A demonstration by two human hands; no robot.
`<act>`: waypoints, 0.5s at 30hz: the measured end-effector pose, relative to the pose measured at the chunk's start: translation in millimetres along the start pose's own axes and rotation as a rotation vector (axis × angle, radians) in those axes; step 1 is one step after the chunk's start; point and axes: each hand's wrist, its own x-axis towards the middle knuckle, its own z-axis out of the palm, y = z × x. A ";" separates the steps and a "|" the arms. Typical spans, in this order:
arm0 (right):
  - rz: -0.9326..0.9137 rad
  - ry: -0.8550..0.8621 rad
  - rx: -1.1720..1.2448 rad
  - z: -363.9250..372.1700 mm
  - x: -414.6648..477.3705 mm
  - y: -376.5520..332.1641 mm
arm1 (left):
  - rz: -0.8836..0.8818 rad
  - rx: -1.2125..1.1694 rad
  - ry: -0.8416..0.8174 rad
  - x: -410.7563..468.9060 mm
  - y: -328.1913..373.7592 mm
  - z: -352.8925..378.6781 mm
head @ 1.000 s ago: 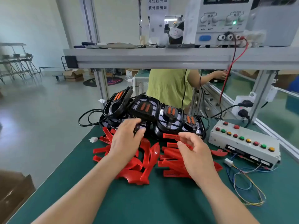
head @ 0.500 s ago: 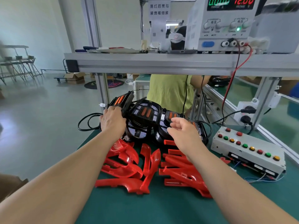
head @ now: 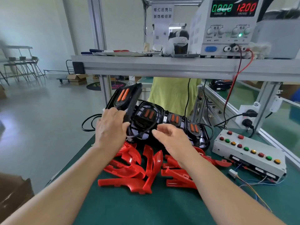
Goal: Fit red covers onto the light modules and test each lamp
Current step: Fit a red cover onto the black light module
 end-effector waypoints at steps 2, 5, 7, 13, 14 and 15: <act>0.026 -0.082 0.090 8.0 -3.0 -5.1 | 0.085 -0.006 0.001 -20.6 17.5 -9.0; 0.058 -0.183 0.302 18.4 -5.6 -12.4 | 0.165 -0.020 -0.015 -50.5 46.5 -14.6; 0.099 -0.168 0.488 22.3 -4.0 -14.1 | 0.196 -0.002 -0.004 -66.8 64.0 -13.8; 0.130 -0.018 0.572 1.4 -7.0 -10.6 | 0.318 -0.279 -0.115 -88.5 86.0 -16.8; 0.113 -0.029 0.554 -6.4 -8.3 -8.4 | 0.338 -0.351 -0.110 -87.6 83.9 -20.6; 0.105 -0.044 0.562 -15.8 -9.8 -5.7 | 0.329 -0.407 -0.081 -84.5 80.0 -24.7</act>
